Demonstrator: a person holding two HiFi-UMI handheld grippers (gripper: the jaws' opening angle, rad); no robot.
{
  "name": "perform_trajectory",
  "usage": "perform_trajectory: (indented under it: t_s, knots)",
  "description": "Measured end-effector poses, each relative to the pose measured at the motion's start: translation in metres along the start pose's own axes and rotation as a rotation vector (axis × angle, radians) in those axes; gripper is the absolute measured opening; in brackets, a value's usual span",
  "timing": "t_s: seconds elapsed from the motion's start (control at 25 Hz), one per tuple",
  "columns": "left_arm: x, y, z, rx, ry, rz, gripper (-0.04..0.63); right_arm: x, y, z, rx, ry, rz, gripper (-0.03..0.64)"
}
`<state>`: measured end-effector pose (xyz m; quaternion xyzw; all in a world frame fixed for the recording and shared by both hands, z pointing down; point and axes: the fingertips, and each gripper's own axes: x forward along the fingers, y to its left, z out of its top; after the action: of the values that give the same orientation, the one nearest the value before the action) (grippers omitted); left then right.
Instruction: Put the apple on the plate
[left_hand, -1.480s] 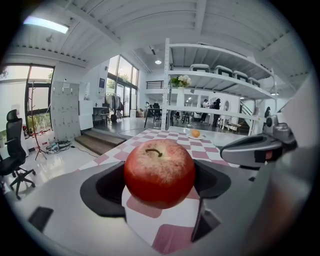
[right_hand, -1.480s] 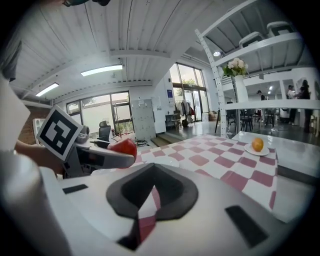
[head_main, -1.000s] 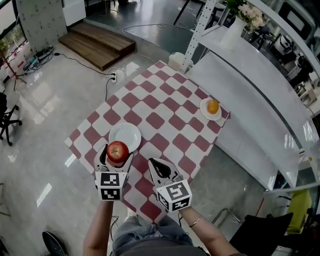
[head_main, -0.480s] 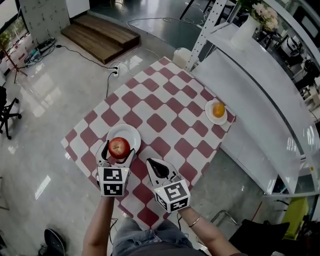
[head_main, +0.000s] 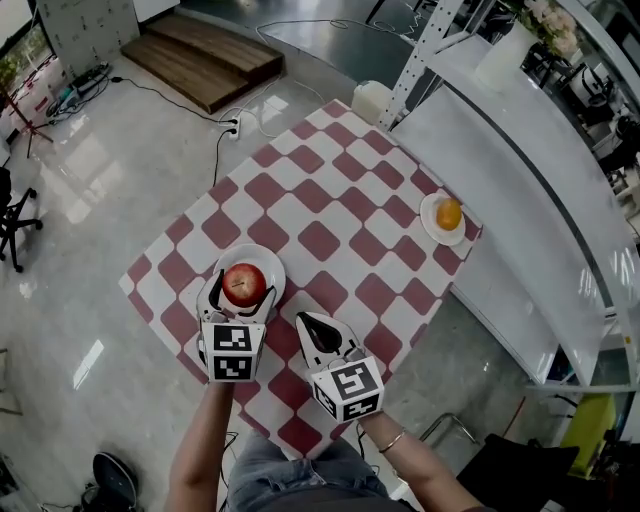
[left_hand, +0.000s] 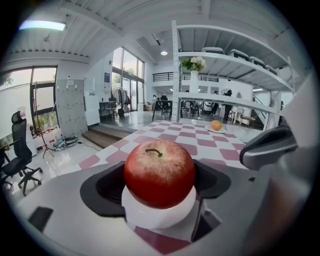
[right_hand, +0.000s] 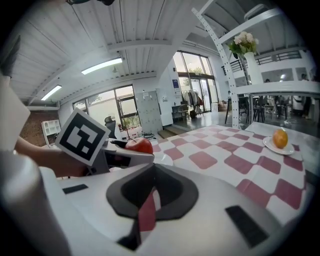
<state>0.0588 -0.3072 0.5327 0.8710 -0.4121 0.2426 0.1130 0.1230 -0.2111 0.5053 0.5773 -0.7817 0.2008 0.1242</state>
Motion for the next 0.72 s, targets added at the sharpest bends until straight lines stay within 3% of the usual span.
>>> perform_trajectory:
  t_s: [0.72]
  knots:
    - [0.03, 0.007, -0.014, 0.013, 0.036, -0.004, 0.41, 0.019, -0.011, -0.013, 0.018, 0.049, -0.012, 0.011]
